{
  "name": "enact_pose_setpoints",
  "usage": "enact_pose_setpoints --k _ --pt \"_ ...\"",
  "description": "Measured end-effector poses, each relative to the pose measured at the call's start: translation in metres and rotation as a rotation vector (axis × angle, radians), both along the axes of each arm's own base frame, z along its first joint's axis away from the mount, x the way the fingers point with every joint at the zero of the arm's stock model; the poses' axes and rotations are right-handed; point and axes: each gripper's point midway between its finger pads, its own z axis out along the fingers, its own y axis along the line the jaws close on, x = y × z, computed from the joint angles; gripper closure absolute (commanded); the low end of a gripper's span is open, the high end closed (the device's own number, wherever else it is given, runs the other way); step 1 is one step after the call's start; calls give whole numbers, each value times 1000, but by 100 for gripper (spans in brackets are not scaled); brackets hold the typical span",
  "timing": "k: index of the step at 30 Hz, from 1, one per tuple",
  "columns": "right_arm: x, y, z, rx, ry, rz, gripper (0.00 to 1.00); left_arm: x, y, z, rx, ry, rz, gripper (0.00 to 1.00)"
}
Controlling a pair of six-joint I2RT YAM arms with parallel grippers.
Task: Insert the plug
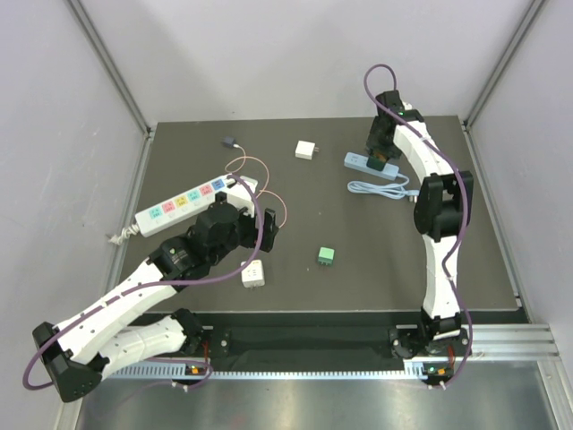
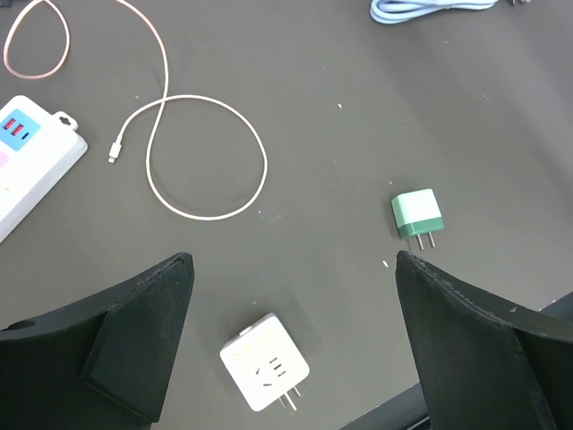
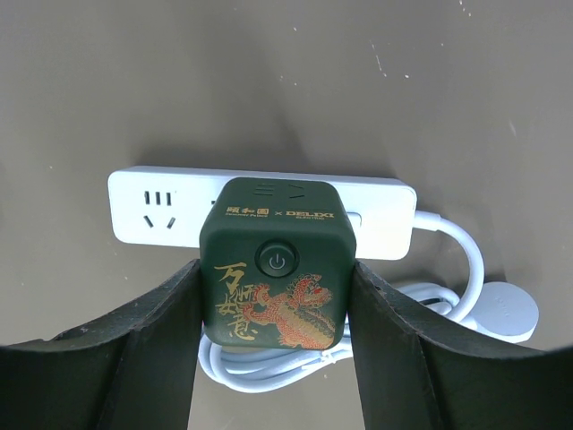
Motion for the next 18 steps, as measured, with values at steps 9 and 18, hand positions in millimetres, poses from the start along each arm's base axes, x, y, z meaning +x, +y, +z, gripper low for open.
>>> enact_pose_setpoints --k 9,18 --pt "4 0 -1 -11 -5 -8 100 0 0 0 0 -1 0 1" --pt "2 6 -16 -88 -26 -13 100 -1 1 2 -5 -6 0 1"
